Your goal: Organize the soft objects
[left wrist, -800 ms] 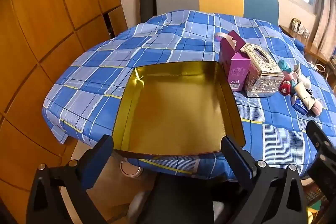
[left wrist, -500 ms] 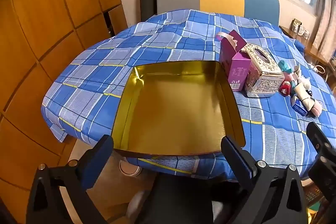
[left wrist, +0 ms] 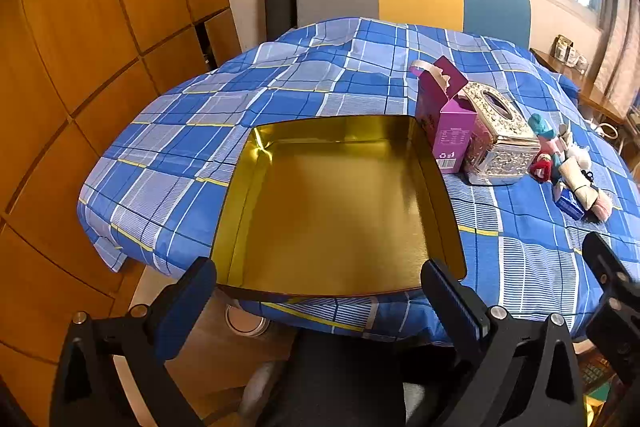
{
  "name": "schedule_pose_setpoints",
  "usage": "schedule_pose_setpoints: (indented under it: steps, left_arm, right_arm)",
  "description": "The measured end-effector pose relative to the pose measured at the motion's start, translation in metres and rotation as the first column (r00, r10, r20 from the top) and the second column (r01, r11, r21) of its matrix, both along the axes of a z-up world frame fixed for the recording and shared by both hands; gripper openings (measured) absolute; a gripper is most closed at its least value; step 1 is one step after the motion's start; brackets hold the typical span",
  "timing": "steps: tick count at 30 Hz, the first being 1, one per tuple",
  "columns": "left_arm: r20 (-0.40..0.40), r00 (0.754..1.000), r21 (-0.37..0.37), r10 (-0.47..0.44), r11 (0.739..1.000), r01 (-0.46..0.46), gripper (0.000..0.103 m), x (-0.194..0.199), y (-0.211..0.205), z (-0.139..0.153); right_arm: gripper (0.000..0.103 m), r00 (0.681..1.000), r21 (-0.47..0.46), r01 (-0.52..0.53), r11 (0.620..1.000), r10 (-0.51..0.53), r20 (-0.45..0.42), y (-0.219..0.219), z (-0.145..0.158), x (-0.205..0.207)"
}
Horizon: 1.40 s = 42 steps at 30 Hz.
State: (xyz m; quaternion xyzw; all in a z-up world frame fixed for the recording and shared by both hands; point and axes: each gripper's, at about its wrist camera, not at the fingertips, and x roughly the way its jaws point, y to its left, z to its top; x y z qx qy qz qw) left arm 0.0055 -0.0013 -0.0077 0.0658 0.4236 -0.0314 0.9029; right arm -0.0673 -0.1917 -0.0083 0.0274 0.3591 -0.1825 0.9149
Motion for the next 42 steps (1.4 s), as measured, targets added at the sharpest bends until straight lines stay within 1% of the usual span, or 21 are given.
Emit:
schedule_pose_setpoints:
  steps: [10, 28, 42]
  left_arm:
    - [0.012, 1.0, 0.001, -0.019, 1.0, 0.019, 0.103, -0.0048, -0.0041, 0.0021]
    - [0.004, 1.0, -0.003, -0.023, 1.0, 0.023, 0.103, -0.0053, -0.0028, 0.0016]
    - [-0.002, 1.0, 0.008, -0.025, 1.0, 0.025, 0.103, -0.0044, -0.0067, -0.0002]
  right_arm:
    - [0.102, 1.0, 0.0, -0.002, 1.0, 0.002, -0.019, 0.0011, -0.0046, 0.0043]
    - [0.102, 1.0, -0.003, -0.002, 1.0, 0.002, -0.022, 0.0013, -0.0047, 0.0052]
    - [0.102, 1.0, 0.001, -0.001, 1.0, 0.001, -0.031, 0.0002, -0.0072, 0.0059]
